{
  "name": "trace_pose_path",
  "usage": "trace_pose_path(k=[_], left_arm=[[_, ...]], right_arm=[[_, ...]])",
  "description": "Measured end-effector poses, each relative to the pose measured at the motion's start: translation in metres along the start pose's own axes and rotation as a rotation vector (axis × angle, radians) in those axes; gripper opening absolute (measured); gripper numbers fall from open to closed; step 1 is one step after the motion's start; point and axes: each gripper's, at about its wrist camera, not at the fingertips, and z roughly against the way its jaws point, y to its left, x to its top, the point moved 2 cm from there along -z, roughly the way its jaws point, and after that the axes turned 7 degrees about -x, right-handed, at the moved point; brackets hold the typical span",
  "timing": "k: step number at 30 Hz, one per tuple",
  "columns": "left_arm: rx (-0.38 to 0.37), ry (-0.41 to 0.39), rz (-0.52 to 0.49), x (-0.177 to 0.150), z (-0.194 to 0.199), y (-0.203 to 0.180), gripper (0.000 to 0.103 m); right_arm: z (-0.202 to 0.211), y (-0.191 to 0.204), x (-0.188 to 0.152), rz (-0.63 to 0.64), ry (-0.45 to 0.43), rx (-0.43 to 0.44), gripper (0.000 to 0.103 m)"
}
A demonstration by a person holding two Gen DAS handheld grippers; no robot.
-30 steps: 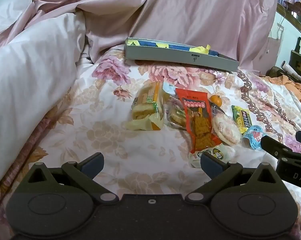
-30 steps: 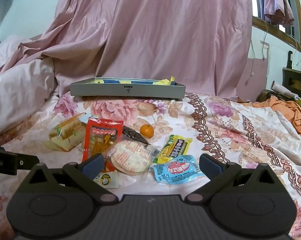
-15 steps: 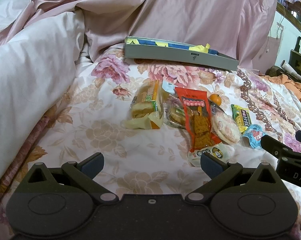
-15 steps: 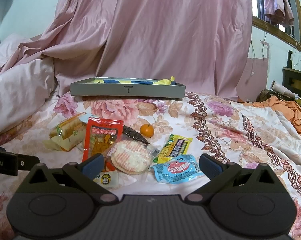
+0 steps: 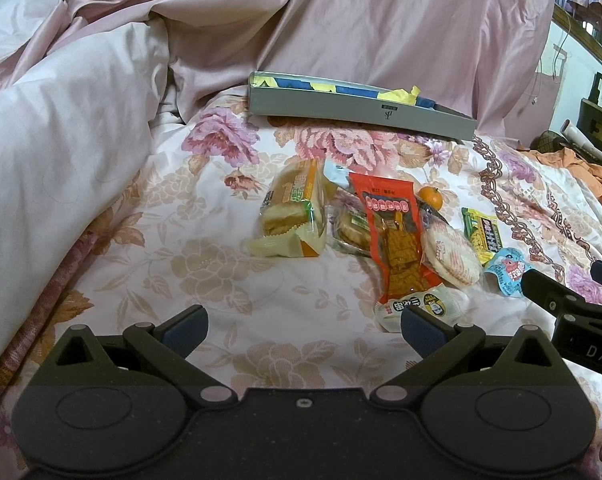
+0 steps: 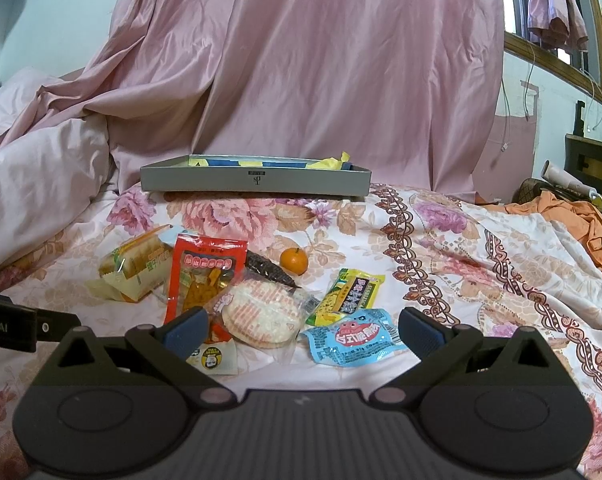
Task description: Organize snacks
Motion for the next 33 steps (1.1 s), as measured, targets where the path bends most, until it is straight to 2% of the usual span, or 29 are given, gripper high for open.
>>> trace_pose_path(k=[17,18,23,29,33], left_arm=[[0.013,0.01,0.005,-0.008,-0.007,-0.001,0.102],[0.013,0.016,0.009,0.002,-0.003,0.002,0.102],[0.042,0.006,0.025,0.008,-0.002,0.007,0.102],[0.019,-0.005,0.047,0.032,-0.009,0.019,0.102],[0.012,0.004,0.053,0.047,-0.027,0.027,0.102]], right_arm=[[0.001,0.0,0.0,0.003,0.006,0.0,0.103],[-0.001,0.001,0.0,0.006,0.005,0.001,0.103],[-0.003,0.003,0.0,0.02,0.011,0.041,0.103],[-0.022,0.003,0.003,0.048,0.078,0.092,0.103],[-0.04,-0.001,0.006,0.052,0.121,0.137,0.103]])
